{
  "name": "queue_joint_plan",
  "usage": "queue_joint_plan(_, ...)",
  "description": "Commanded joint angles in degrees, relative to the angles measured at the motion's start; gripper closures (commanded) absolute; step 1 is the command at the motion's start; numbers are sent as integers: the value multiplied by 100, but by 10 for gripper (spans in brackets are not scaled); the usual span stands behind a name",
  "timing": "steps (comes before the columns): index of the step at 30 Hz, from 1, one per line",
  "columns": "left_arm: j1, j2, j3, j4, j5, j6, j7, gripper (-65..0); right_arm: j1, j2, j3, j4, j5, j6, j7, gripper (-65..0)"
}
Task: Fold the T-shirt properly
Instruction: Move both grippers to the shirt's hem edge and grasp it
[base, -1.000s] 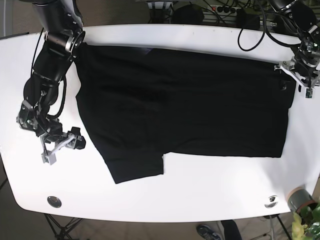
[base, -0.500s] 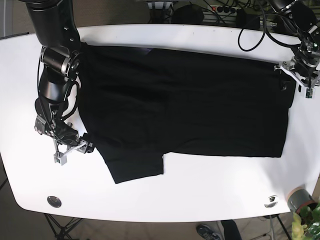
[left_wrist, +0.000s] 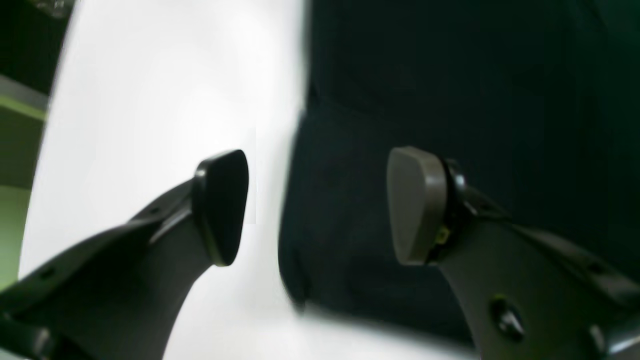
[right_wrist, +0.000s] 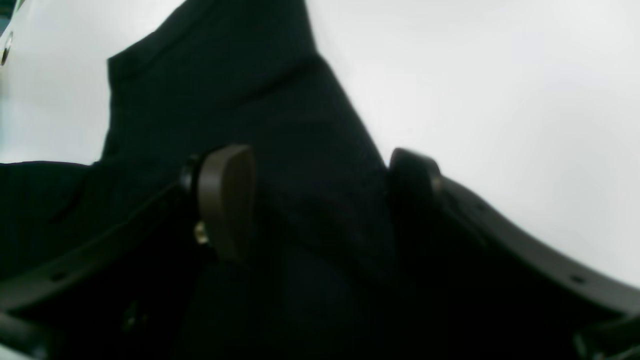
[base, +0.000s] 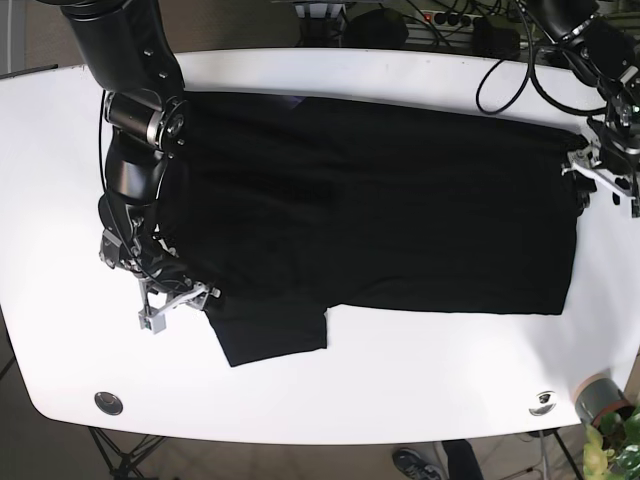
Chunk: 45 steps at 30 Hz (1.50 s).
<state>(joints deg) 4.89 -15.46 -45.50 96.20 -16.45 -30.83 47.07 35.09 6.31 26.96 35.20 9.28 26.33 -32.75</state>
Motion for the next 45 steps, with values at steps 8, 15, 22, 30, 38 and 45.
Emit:
queue_joint_plan(8,-1267,-410,79,-939,-109,1558,-201,-403,100,-187,-19,18,-36,-61,-184,-396)
queue_joint_plan(15,-2647,-1007,1046,-3154,-109,1690,-773,-403,135,-187,-19,18,-44,-70,-175,-92)
queue_joint_plan(22,-3904,-1403,2585,-5950,-127,1672,-2496,-403,144,-169,-19,27,-44,-70,-175,-29)
queue_joint_plan(30,-4739,-1438,3657,-8042,-127,1663,-4395,-403,108,-169,-2,27,-27,-70,-175,-29)
queue_joint_plan(38,-4713,-1438,4475,-8183,-135,1672,-4535,-403,108,-178,25,36,0,-70,-175,-29)
queue_joint_plan(45,-4484,-1447,4475,-8148,-153,1654,-4527,-404,100,-178,25,45,8,-70,-175,-29)
